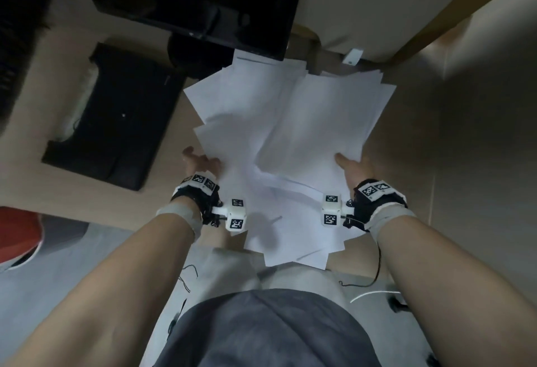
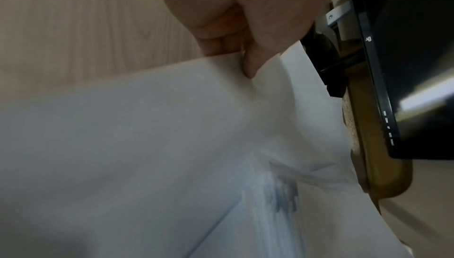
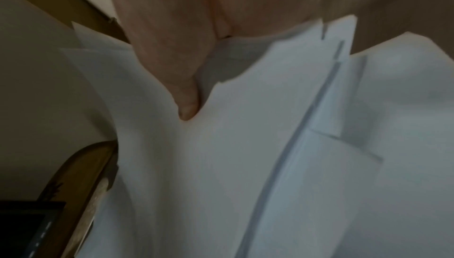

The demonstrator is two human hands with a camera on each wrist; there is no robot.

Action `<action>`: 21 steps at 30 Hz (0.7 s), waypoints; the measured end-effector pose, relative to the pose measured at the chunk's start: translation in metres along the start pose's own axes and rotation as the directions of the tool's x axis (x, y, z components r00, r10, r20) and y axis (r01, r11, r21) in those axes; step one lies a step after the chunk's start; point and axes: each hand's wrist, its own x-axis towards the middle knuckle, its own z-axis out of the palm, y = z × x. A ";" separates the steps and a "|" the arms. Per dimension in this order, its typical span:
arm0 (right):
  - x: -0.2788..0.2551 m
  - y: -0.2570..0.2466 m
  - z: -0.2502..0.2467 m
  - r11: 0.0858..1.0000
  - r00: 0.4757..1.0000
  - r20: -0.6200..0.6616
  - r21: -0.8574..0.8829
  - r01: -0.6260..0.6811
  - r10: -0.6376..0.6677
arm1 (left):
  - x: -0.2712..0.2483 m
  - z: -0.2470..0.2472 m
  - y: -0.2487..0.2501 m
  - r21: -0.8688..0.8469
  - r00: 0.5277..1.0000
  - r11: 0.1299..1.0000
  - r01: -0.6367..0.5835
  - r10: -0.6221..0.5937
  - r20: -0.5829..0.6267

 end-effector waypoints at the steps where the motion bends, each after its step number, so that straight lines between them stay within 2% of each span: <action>1: -0.003 0.001 0.002 1.000 1.000 0.022 0.008 0.005 -0.005 | 0.002 -0.002 -0.001 0.069 0.999 0.997 -0.035 0.036 -0.015; 2: -0.007 0.001 0.006 1.000 0.999 0.047 0.013 0.011 -0.012 | 0.004 -0.007 -0.002 0.173 0.998 0.983 -0.052 0.059 -0.032; 5: -0.010 0.005 0.029 0.999 0.981 0.195 -0.034 0.016 -0.009 | 0.013 -0.024 -0.010 0.255 0.998 0.966 -0.046 0.056 -0.031; 6: -0.010 0.008 0.039 0.997 0.971 0.240 -0.070 0.023 -0.005 | 0.017 -0.030 -0.013 0.289 0.999 0.956 -0.045 0.045 0.006; 8: -0.008 0.016 0.060 0.991 0.945 0.326 -0.131 0.036 0.009 | 0.024 -0.040 -0.019 0.274 0.999 0.961 -0.032 0.021 0.041; 11: -0.011 0.030 0.093 0.970 0.897 0.442 -0.225 0.092 0.018 | 0.044 -0.056 -0.033 0.097 0.999 0.995 0.017 -0.022 0.047; 13: -0.018 0.036 0.112 0.957 0.861 0.509 -0.263 0.124 0.028 | 0.043 -0.067 -0.037 0.103 0.998 0.993 0.051 -0.056 0.040; 15: -0.027 0.040 0.129 0.952 0.833 0.553 -0.262 0.155 0.017 | 0.046 -0.076 -0.044 0.197 1.000 0.980 -0.002 0.002 -0.001; 16: -0.032 0.041 0.134 0.946 0.835 0.550 -0.269 0.182 -0.005 | 0.043 -0.080 -0.047 0.269 0.999 0.962 -0.041 0.049 -0.023; 18: -0.032 0.044 0.137 0.907 0.881 0.467 -0.336 0.254 -0.074 | 0.040 -0.083 -0.048 0.375 0.991 0.921 -0.110 0.132 -0.034; 20: -0.025 0.042 0.127 0.844 0.947 0.294 -0.470 0.260 -0.128 | 0.047 -0.082 -0.043 0.456 0.986 0.883 -0.111 0.154 -0.057; 21: -0.020 0.040 0.118 0.805 0.976 0.165 -0.554 0.213 -0.145 | 0.050 -0.081 -0.040 0.507 0.985 0.856 -0.101 0.159 -0.072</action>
